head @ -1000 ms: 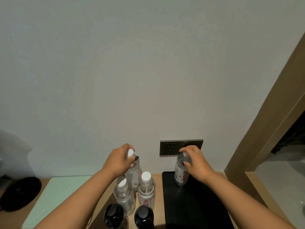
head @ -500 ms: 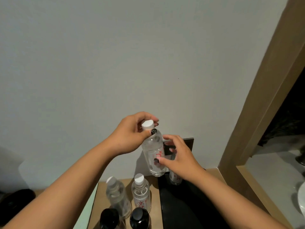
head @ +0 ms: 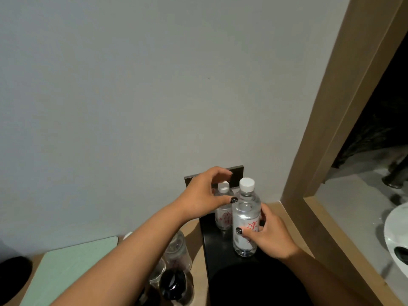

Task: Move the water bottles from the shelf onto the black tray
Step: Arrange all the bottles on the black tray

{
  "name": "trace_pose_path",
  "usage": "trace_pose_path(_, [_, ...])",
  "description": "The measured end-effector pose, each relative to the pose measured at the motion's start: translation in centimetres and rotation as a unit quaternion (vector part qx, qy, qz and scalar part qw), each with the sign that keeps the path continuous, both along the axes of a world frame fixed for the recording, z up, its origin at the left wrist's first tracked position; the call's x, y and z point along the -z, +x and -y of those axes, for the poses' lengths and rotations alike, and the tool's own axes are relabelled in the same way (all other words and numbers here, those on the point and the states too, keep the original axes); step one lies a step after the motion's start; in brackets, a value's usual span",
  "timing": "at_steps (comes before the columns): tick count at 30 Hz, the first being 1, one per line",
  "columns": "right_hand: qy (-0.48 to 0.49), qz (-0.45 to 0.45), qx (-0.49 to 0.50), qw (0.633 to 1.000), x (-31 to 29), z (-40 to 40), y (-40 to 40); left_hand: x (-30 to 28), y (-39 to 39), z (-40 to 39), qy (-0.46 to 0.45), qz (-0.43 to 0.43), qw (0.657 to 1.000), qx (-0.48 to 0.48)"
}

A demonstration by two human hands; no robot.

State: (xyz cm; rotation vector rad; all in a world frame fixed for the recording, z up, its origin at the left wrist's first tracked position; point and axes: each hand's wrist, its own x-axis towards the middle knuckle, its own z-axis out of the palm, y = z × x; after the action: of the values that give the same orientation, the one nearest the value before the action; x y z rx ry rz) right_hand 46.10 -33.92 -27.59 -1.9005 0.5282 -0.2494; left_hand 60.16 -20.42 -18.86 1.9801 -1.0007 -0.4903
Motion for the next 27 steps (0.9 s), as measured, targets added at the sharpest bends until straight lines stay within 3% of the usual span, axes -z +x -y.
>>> trace_pose_path(4, [-0.015, -0.022, 0.037, 0.999, 2.6, 2.6, 0.8, 2.9, 0.9, 0.5, 0.096, 0.128, 0.987, -0.002])
trace_pose_path(7, [-0.019, -0.027, 0.054, 0.998, 4.5, 3.4, 1.7, 5.1, 1.2, 0.9, 0.217, 0.25, 0.941, 0.073])
trace_pose_path(10, [-0.05, -0.013, 0.079, 0.996, 6.4, 3.7, 2.8, 6.8, 1.2, 1.2, 0.237, 0.306, 0.92, 0.063])
trace_pose_path(14, [0.008, -0.013, 0.07, 0.997, 7.0, 4.1, 4.6, 8.6, 1.0, 1.7, 0.181, 0.293, 0.939, 0.006])
trace_pose_path(16, [-0.007, 0.001, 0.063, 0.998, 6.8, 4.2, 5.4, 9.5, 0.9, 2.1, 0.17, 0.283, 0.944, -0.022])
trace_pose_path(27, [-0.021, 0.004, 0.043, 0.999, 6.0, 4.5, 6.2, 11.3, 0.5, 2.8, 0.165, 0.319, 0.931, -0.065])
